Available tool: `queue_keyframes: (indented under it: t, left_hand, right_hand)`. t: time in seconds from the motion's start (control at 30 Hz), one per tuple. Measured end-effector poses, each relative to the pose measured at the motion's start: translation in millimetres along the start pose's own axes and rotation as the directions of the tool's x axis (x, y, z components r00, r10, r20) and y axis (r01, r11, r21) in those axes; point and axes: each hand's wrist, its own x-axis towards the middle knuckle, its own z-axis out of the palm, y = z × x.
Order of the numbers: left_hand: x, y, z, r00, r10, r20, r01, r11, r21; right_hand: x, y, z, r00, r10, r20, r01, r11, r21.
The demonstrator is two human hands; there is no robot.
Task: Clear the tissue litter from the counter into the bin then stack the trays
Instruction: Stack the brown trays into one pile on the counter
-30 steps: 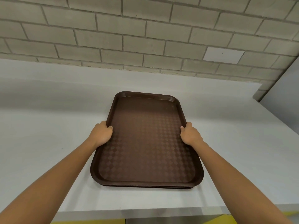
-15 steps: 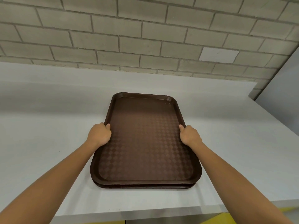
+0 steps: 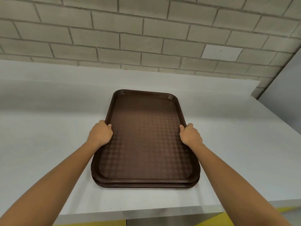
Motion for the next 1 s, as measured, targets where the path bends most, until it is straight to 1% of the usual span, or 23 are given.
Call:
queue_keyframes:
  t: [0.17,0.27,0.43,0.6,0.83,1.0]
  left_hand:
    - [0,-3,-2,1.000,-0.010,0.016,0.009,0.999,0.049]
    - [0,-7,-5,1.000,-0.006,0.008,0.006,0.997,0.073]
    - [-5,-5,-1,0.999,0.000,-0.034,-0.001,1.000,-0.021]
    - [-12,5,8,0.999,0.026,-0.041,-0.027,0.999,-0.038]
    - [-26,38,29,0.998,0.060,-0.018,-0.061,0.997,-0.051]
    - [-41,69,51,0.998,0.061,-0.008,-0.062,0.996,-0.066]
  right_hand:
    - [-2,6,1,1.000,0.016,0.021,-0.016,1.000,-0.003]
    - [-2,11,3,0.999,0.001,0.034,-0.002,1.000,0.023]
    - [-3,16,1,0.999,-0.034,0.016,0.033,0.995,0.092]
    - [-5,29,-6,0.997,-0.077,-0.027,0.078,0.995,0.057]
    - [-1,65,-27,0.999,-0.047,-0.016,0.048,0.993,0.105]
    - [11,100,-48,0.999,-0.039,-0.016,0.040,0.995,0.087]
